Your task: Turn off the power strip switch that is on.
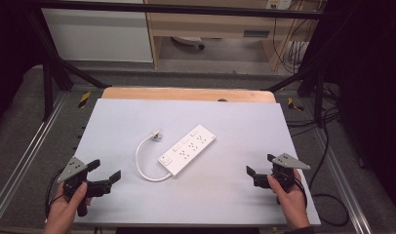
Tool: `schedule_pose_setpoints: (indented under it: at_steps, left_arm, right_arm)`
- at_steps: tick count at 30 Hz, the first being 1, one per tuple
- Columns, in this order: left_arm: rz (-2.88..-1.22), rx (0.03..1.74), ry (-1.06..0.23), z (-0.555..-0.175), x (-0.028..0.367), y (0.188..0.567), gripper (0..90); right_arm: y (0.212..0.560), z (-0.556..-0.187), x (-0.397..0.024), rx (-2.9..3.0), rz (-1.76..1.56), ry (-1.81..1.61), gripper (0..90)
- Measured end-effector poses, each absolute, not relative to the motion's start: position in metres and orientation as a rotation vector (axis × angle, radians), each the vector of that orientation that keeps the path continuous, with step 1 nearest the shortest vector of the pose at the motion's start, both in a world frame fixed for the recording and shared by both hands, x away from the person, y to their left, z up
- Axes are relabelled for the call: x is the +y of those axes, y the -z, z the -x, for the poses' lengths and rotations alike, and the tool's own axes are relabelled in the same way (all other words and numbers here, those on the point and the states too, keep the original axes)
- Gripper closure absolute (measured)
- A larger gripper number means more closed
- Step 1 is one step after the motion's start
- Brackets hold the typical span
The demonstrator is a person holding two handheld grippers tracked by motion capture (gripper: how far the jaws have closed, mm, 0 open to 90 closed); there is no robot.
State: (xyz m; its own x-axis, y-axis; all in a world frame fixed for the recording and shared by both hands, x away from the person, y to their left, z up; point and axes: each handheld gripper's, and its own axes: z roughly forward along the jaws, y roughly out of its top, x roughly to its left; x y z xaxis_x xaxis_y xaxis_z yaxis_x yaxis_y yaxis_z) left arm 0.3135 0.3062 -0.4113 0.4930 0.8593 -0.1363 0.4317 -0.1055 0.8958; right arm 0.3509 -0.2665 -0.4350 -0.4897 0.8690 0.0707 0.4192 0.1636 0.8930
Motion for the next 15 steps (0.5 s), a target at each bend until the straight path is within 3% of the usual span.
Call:
schedule_pose_setpoints:
  at_steps: [15]
  left_arm:
    - [-1.714, 1.088, -0.523, -0.3121, 0.3014, 0.4035, 6.2]
  right_arm:
    - [0.4342, -0.3501, -0.2663, 1.976, -1.214, -1.302, 3.2]
